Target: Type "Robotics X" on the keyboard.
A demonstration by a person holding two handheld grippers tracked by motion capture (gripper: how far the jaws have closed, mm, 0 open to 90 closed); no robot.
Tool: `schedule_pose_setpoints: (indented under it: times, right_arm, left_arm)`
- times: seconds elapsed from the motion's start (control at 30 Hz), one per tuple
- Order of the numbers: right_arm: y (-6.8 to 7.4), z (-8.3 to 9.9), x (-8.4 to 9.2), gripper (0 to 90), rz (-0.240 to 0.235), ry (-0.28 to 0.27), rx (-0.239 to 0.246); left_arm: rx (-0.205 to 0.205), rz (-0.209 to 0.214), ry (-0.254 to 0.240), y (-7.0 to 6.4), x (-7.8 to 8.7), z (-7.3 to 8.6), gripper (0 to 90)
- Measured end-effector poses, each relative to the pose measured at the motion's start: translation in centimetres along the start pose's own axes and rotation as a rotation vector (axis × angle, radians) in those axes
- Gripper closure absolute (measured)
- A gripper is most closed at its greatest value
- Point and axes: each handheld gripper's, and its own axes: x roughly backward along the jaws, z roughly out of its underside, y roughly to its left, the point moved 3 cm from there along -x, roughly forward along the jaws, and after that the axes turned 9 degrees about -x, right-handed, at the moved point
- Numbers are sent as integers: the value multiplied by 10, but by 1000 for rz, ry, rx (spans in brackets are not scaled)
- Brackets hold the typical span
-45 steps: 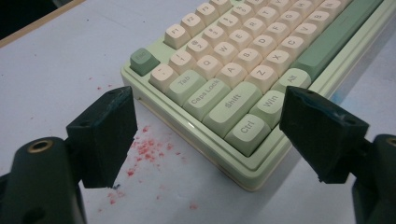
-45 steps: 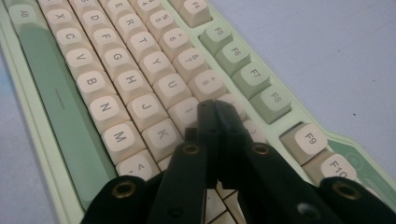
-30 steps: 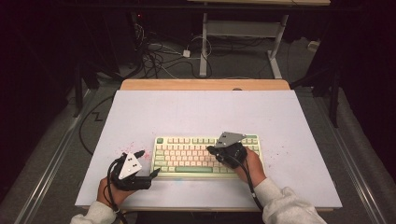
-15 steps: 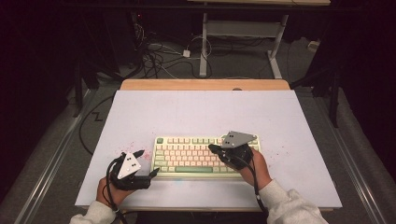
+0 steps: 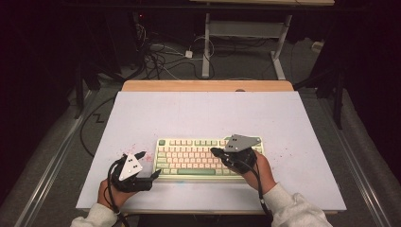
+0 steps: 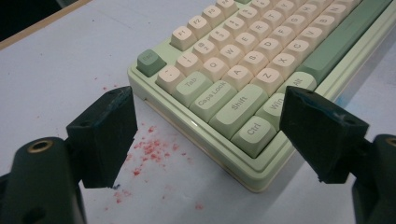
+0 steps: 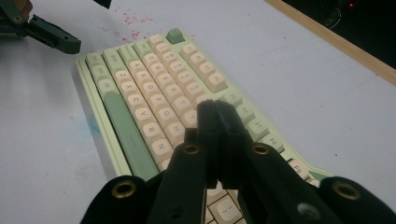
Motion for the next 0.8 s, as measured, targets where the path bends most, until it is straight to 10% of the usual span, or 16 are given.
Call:
schedule_pose_setpoints:
  times: [0.8]
  right_arm:
    - [11,-1,-5,900,-26,4,30]
  left_arm:
    - [7,38,-21,-5,0,-7,294]
